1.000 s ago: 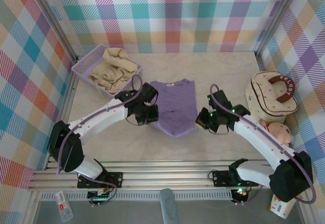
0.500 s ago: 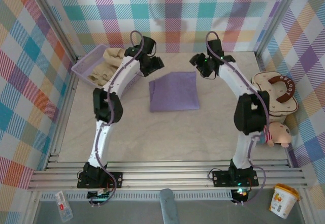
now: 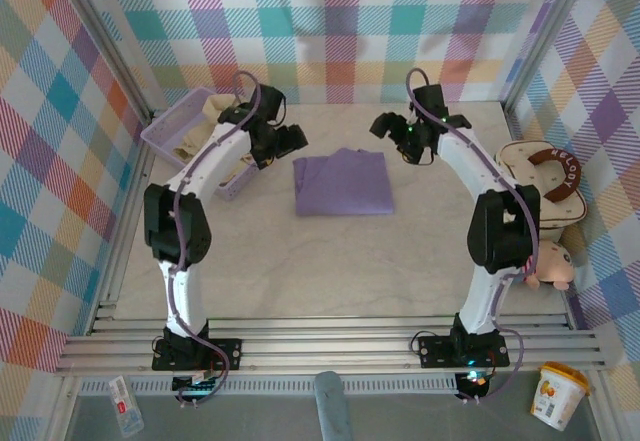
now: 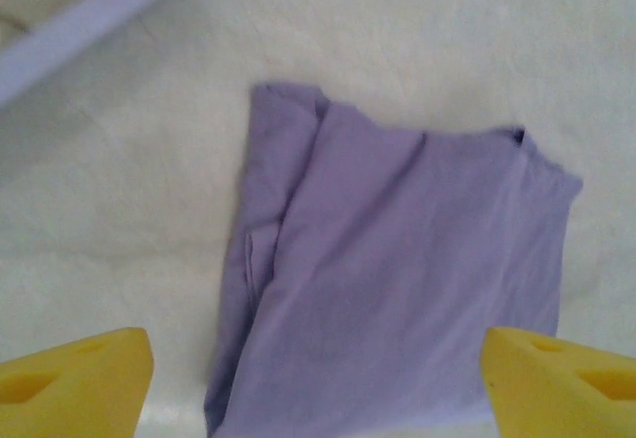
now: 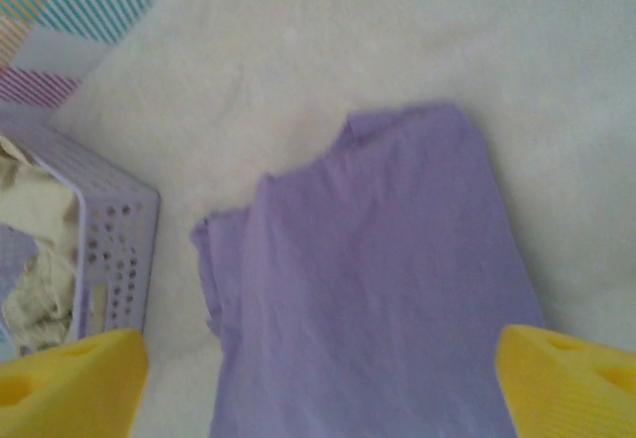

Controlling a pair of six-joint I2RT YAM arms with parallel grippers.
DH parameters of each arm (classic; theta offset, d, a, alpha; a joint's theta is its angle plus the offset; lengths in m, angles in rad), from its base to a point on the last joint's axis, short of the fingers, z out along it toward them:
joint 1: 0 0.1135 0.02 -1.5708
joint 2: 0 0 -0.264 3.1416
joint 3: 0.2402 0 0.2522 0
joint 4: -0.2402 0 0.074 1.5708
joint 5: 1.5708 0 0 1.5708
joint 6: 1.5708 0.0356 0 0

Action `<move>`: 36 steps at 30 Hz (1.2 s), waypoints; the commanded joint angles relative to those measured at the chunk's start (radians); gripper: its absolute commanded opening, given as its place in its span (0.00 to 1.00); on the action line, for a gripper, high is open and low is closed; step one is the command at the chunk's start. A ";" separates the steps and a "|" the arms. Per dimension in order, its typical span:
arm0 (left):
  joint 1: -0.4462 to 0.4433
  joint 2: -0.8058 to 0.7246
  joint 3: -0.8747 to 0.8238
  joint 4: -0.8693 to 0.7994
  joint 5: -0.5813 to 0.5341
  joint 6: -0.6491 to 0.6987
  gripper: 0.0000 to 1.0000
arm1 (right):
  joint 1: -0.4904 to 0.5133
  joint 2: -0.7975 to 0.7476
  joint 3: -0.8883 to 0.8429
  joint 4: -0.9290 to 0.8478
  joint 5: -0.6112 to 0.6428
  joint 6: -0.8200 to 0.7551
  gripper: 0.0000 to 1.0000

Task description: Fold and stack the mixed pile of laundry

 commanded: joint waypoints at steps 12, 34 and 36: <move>-0.139 -0.058 -0.454 0.305 0.011 -0.045 0.56 | 0.134 -0.102 -0.400 -0.024 0.035 0.131 0.53; -0.490 0.119 0.011 -0.046 0.122 -0.065 0.71 | 0.092 0.152 -0.039 -0.157 0.198 -0.012 0.59; -0.471 0.058 -0.017 -0.047 0.067 -0.077 0.81 | 0.087 0.126 -0.038 -0.178 0.218 -0.054 0.62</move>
